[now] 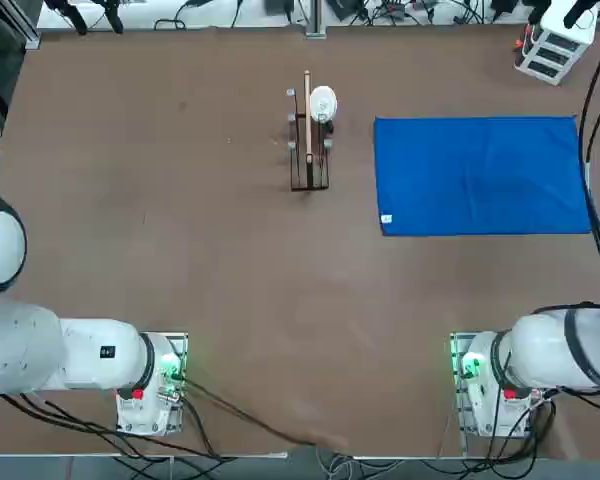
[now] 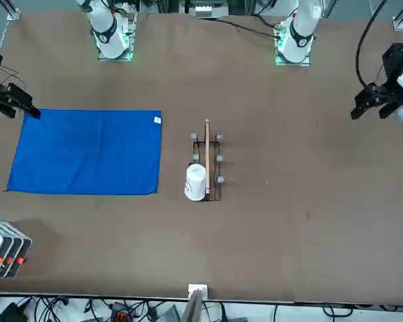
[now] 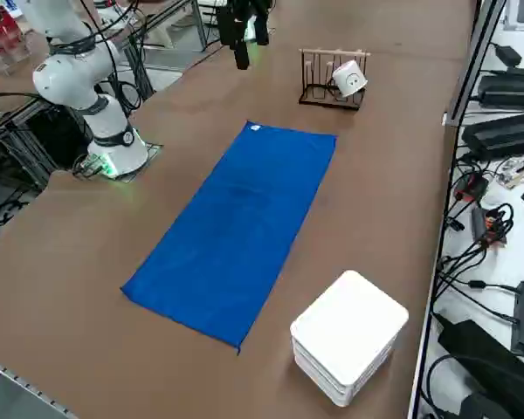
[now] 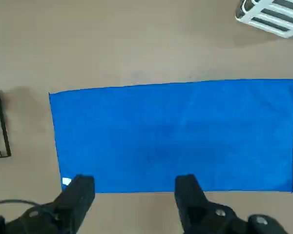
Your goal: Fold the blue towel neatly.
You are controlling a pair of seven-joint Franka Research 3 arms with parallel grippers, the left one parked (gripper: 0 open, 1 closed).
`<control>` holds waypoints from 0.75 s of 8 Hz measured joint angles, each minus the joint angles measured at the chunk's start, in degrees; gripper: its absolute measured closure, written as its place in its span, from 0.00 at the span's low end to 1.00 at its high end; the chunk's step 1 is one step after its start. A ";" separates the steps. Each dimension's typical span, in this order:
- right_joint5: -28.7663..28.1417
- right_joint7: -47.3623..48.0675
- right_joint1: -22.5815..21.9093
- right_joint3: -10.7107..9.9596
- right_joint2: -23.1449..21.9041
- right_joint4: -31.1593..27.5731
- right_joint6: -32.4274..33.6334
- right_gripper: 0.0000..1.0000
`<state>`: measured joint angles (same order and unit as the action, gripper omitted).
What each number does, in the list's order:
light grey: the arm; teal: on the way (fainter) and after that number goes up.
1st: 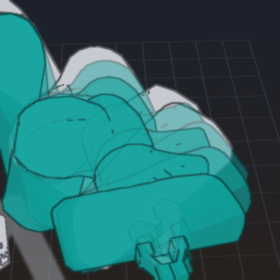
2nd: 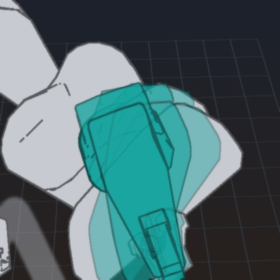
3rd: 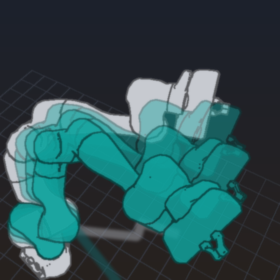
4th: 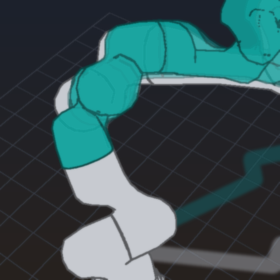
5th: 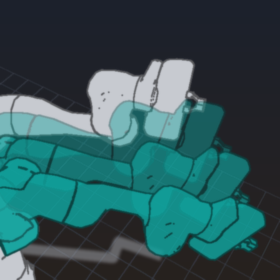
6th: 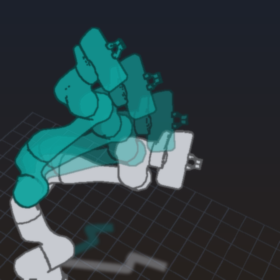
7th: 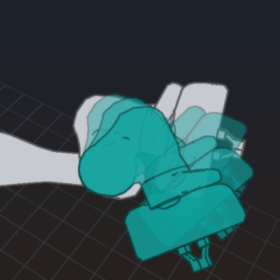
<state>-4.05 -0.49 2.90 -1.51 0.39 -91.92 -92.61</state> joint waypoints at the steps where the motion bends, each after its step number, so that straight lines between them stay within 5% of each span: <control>1: 0.07 -0.02 0.00 0.00 0.00 0.01 0.00 0.00; 4: 1.30 0.03 1.18 -0.98 0.03 -0.21 0.13 0.00; 6: 2.59 -1.55 5.99 -2.37 0.44 -2.94 -2.22 0.00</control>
<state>-1.46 -2.04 8.89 -3.87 0.83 -94.87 -94.83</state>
